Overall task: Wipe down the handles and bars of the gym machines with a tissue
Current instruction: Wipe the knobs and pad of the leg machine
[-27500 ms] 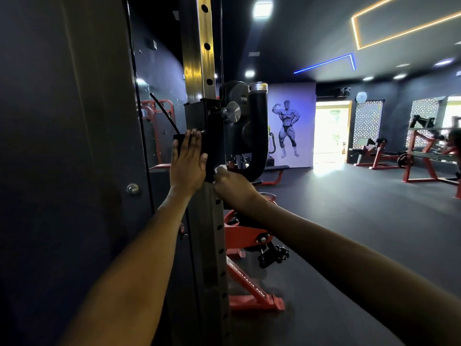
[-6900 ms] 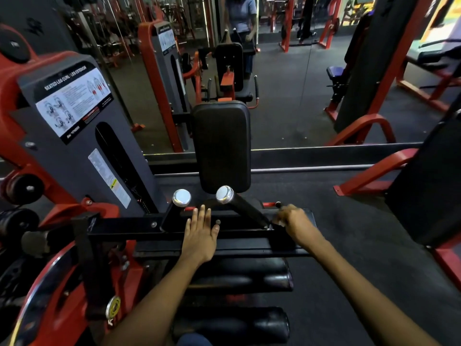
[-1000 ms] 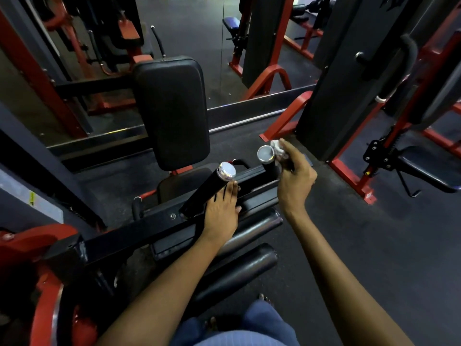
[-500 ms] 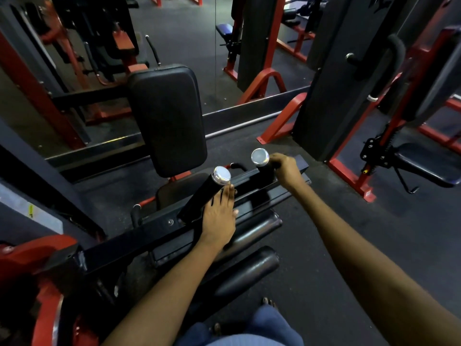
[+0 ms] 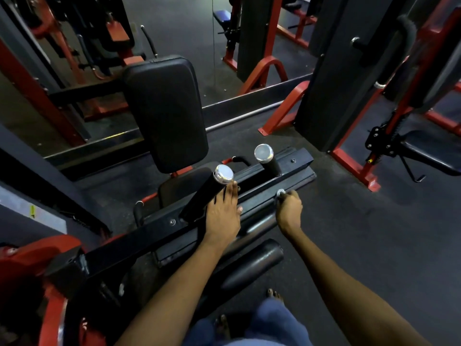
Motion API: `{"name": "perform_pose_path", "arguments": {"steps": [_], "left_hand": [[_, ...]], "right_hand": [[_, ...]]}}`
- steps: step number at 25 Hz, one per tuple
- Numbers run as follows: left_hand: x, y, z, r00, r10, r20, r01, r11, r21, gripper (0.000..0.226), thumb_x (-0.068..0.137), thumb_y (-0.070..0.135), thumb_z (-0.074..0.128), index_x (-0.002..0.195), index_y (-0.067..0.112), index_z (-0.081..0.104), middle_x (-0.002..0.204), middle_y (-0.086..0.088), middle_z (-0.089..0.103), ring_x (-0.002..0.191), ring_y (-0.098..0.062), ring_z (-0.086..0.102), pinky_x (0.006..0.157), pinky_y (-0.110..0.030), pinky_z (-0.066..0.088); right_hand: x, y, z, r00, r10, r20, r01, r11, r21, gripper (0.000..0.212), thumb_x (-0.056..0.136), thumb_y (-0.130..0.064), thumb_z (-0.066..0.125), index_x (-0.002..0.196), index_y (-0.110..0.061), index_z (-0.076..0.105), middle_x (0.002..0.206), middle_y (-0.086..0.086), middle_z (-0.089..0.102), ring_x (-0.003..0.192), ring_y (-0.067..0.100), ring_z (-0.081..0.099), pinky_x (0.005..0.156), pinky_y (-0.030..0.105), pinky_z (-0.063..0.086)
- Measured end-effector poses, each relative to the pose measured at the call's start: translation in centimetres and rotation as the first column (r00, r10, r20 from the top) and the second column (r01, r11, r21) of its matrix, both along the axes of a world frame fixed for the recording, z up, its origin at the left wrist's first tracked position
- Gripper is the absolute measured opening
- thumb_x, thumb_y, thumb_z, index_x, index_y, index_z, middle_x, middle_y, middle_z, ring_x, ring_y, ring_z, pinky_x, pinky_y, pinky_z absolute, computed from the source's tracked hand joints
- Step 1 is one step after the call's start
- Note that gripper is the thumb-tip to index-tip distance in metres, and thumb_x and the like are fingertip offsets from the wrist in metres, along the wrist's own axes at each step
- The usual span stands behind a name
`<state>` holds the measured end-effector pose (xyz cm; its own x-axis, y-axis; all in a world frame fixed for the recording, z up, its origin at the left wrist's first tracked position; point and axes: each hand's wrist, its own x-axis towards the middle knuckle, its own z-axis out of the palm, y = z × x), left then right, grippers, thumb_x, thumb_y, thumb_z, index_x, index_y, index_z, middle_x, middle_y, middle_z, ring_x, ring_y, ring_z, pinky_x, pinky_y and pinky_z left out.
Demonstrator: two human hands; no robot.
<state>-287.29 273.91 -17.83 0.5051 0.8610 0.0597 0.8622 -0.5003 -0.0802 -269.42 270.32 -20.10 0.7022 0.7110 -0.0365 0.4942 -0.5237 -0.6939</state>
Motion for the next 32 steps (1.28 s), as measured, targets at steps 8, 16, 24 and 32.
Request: {"name": "perform_pose_path", "arguments": {"steps": [8,16,24,32], "left_hand": [[0.0,-0.1,0.6,1.0,-0.025,0.0,0.025,0.999,-0.029,0.067,0.103,0.04,0.026,0.153,0.007,-0.005,0.161,-0.011,-0.007,0.149,-0.026,0.0,0.117,-0.04,0.013],[1.8,-0.9,3.6,0.984,0.158,0.083,-0.121,0.933,-0.34,0.07,0.102,0.04,0.035,0.153,0.006,0.002,0.161,-0.01,-0.008,0.149,-0.025,-0.006,0.119,-0.043,0.003],[13.0,-9.9,12.5,0.914,0.079,0.398,0.0,0.981,-0.194,0.044,0.099,0.033,0.047,0.135,0.009,0.051,0.134,-0.011,0.057,0.124,-0.027,0.052,0.103,-0.034,0.037],[25.3,-15.2,11.5,0.857,-0.109,0.504,0.159,0.986,-0.056,0.046,0.1,0.034,0.045,0.144,0.019,0.043,0.15,0.001,0.041,0.141,-0.014,0.033,0.117,-0.03,0.023]], "right_hand": [[-0.5,-4.8,1.8,0.975,0.21,0.073,-0.217,0.97,0.106,0.022,0.087,0.002,0.055,0.103,-0.002,0.07,0.09,0.01,0.056,0.076,0.016,0.053,0.064,0.008,0.035],[4.6,-9.1,5.0,0.967,0.249,0.051,-0.252,0.964,0.079,0.02,0.087,-0.002,0.057,0.097,-0.008,0.073,0.093,0.009,0.063,0.084,0.015,0.057,0.072,0.011,0.04],[13.6,-15.7,13.8,0.941,0.276,0.196,-0.314,0.929,0.197,0.012,0.087,-0.005,0.059,0.077,-0.005,0.067,0.082,0.001,0.058,0.08,0.015,0.06,0.061,0.005,0.036],[26.8,-20.2,16.2,0.933,0.219,0.284,-0.27,0.951,0.151,0.013,0.079,0.001,0.056,0.071,-0.008,0.063,0.084,0.006,0.058,0.074,0.022,0.058,0.066,0.033,0.048]]}}
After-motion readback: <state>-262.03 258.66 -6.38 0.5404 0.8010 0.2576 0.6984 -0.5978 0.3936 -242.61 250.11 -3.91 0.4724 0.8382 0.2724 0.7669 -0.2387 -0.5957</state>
